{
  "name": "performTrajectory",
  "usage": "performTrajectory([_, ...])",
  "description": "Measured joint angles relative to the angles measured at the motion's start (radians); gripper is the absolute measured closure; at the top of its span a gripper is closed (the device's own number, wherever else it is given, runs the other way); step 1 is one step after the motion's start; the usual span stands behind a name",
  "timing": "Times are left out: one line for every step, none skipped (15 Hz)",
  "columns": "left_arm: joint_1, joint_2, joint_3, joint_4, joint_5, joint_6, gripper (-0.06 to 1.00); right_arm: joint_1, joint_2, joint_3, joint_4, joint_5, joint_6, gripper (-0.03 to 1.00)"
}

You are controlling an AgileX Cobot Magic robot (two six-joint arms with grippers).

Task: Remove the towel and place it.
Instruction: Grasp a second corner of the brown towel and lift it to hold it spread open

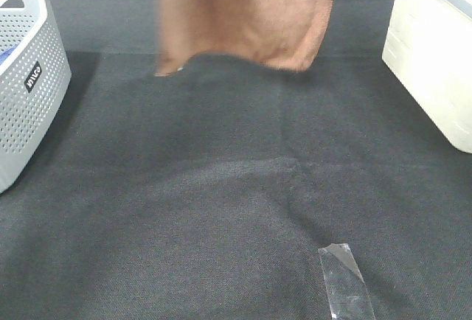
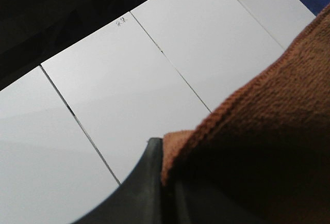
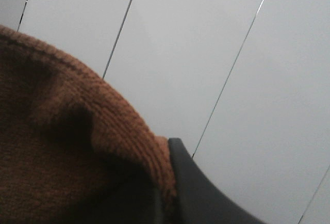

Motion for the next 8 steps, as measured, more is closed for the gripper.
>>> performTrajectory([0.000,0.007,0.000,0.008,0.000,0.003,0.94,0.000,0.001,0.000,0.003,0.000,0.000,0.97])
performTrajectory([0.007,0.017,0.000,0.019,0.000,0.006,0.94,0.000,0.001,0.000,0.003,-0.003,0.000,0.97])
performTrajectory([0.015,0.027,0.000,0.029,-0.002,0.008,0.94,0.000,0.001,0.000,0.003,-0.007,0.000,0.97])
performTrajectory([0.031,0.033,0.000,0.034,-0.006,0.005,0.94,0.000,0.004,0.000,0.003,-0.011,0.000,0.97])
performTrajectory([0.048,0.041,0.000,0.034,-0.016,-0.006,0.94,-0.001,0.011,0.000,0.005,-0.028,0.000,0.97])
performTrajectory([0.058,0.051,0.000,0.036,-0.023,-0.017,0.94,-0.001,0.022,0.000,0.016,-0.041,0.000,0.97])
performTrajectory([0.059,0.063,0.000,0.043,-0.029,-0.020,0.94,-0.001,0.034,0.000,0.026,-0.061,0.000,0.97])
performTrajectory([0.058,0.080,0.000,0.058,-0.048,-0.020,0.94,-0.001,0.046,0.000,0.028,-0.078,0.000,0.97])
